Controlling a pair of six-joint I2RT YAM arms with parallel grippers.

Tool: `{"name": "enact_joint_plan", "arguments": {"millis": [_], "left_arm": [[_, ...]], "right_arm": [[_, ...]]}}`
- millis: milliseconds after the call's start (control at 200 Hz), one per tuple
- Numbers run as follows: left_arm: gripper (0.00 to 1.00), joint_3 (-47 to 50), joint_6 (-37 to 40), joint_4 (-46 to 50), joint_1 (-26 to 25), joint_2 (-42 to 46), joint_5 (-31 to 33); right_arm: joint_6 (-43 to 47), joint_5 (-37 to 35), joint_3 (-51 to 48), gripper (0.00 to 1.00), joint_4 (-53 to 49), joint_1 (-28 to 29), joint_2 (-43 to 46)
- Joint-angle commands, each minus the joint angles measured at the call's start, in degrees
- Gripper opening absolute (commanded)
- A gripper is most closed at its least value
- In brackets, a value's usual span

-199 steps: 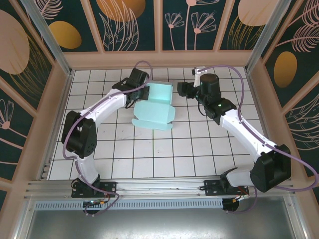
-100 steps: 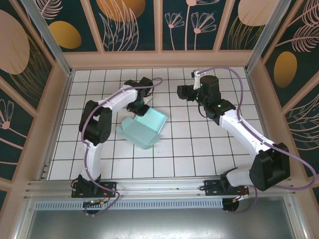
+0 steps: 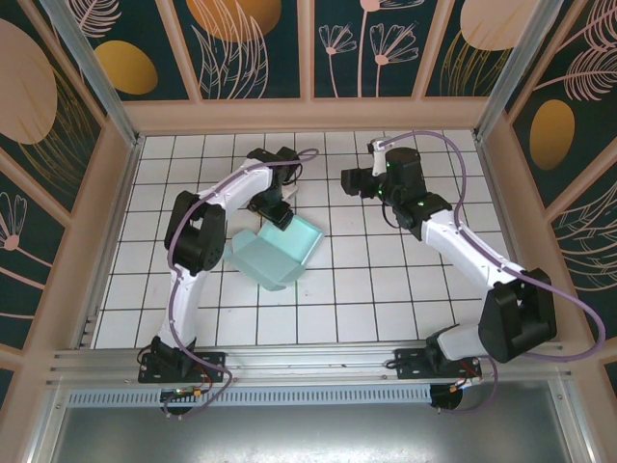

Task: Fold the paper box

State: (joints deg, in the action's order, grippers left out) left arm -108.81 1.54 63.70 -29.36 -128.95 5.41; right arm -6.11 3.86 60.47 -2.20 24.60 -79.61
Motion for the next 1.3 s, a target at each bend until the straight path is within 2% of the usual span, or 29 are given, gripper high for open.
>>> {"name": "enact_joint_plan", "arguments": {"millis": [0,135,305,430,515,666,806,866,1056,1206,1296], "left_arm": [[0.77,-1.83,-0.99,0.01,-0.06,1.77,0.61],[0.83,-1.97,-1.53,-1.75,-0.04,2.08,0.47],[0.8,-3.32,-2.97,-3.37,0.03,-0.35,0.23],[0.8,-9.42,-3.96,0.67,-0.07,-5.47,-1.01],[0.81,-11.09,-4.04,2.21,-0.25,-7.45,0.86],[0.85,-10.67,-3.84,1.22,-0.3,-5.59,0.94],[0.92,-8.05,-5.02,-4.49,-0.1,0.27,2.14],[0.99,-6.09,-6.81,-8.33,0.16,3.59,3.87],[0.99,9.17,-16.09,-25.93,5.44,17.59,4.19],[0.98,25.17,-23.27,-39.28,12.06,29.82,0.86],[0.99,32.63,-26.19,-43.92,14.4,35.4,-0.38]], "right_arm": [[1.02,1.66,0.01,0.81,2.08,-0.6,-1.35],[0.84,3.06,0.52,0.81,2.2,-0.58,-2.53],[1.19,3.26,0.88,0.81,1.81,-0.61,-2.58],[1.1,3.78,0.68,0.81,1.58,-0.59,-2.56],[0.93,4.05,0.37,0.81,1.63,-0.61,-2.52],[1.15,4.44,-0.14,0.81,1.83,-0.6,-2.33],[1.28,5.25,-0.26,0.81,2.01,-0.6,-3.31],[1.21,5.74,-0.18,0.81,2.19,-0.54,-3.94],[1.1,5.74,0.3,0.81,3.21,0.98,-8.41],[2.04,3.2,3.23,0.8,2.67,5.13,-15.43],[2.29,0.93,6.9,0.8,1.51,8.18,-20.98]]}}
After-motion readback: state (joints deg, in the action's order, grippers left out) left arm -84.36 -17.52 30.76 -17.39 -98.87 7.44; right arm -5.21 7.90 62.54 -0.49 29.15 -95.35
